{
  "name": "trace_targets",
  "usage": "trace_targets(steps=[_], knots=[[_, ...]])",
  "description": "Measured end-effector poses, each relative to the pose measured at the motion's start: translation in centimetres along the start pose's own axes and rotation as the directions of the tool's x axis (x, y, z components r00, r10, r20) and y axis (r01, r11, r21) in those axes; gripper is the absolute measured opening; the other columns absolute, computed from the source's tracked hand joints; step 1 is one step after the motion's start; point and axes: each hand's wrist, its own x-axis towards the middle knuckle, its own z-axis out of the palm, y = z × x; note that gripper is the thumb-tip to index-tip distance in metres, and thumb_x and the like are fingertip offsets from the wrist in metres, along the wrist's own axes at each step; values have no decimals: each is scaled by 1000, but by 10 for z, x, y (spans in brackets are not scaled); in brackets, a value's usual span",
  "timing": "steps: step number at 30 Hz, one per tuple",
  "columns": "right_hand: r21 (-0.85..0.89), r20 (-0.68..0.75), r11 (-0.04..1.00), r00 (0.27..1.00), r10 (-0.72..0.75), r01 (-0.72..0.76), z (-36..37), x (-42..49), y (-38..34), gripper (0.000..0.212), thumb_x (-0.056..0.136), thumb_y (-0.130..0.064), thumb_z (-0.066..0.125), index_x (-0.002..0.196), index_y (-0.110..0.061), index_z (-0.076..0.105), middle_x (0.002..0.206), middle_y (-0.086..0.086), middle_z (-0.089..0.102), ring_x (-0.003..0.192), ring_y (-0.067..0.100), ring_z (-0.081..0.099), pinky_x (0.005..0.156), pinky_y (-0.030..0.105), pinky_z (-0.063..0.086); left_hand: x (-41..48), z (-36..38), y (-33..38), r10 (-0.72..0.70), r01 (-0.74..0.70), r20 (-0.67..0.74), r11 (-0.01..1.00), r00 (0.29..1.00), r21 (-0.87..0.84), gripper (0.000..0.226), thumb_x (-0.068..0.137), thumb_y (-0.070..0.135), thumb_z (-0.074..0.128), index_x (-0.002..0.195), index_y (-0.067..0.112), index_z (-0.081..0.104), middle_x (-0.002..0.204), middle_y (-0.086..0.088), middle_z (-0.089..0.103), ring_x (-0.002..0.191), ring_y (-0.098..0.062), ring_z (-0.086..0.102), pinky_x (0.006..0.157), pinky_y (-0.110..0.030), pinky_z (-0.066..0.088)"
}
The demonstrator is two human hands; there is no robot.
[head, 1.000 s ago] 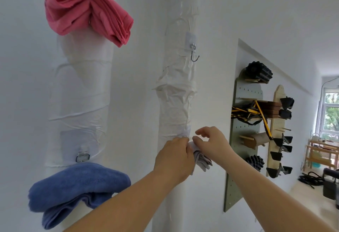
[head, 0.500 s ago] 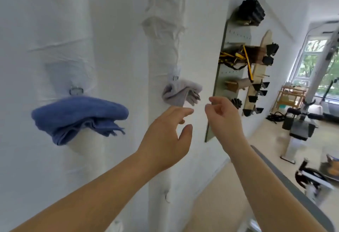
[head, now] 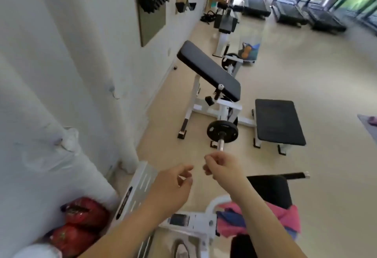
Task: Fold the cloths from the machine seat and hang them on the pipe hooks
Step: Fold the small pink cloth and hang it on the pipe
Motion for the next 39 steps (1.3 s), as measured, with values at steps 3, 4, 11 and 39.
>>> trace_targets(steps=[3,4,11,39], knots=[[19,-45,998,997,62,-61,-33,-65,58,12,100,-29,61,99,-24,71,83,0,76,78,10,73,73,26,60,-52,64,2,-32,37,147,999,989,-32,32,98,21,63,122,42,64,103,23,67,85,-2,67,77,-15,55],[35,-65,996,994,83,-81,-44,-84,79,13,100,-27,61,95,-21,72,79,-2,75,73,8,71,71,26,60,-70,83,3,-32,36,194,999,981,-18,31,98,20,63,111,48,62,102,23,67,83,-3,68,78,-17,56],[160,-203,958,942,267,-237,-149,-225,226,25,99,-20,58,87,-2,70,82,18,73,67,13,64,68,31,53,-171,241,30,-72,39,473,996,878,80,29,96,23,65,104,49,57,106,14,72,96,-4,70,88,-14,54],[-159,141,980,980,141,-118,-376,-132,421,12,99,-20,56,104,-27,63,83,-2,65,76,19,62,70,26,51,-137,558,117,-452,447,38,863,891,-236,22,99,18,60,100,39,58,99,16,66,92,-4,63,70,-7,42]])
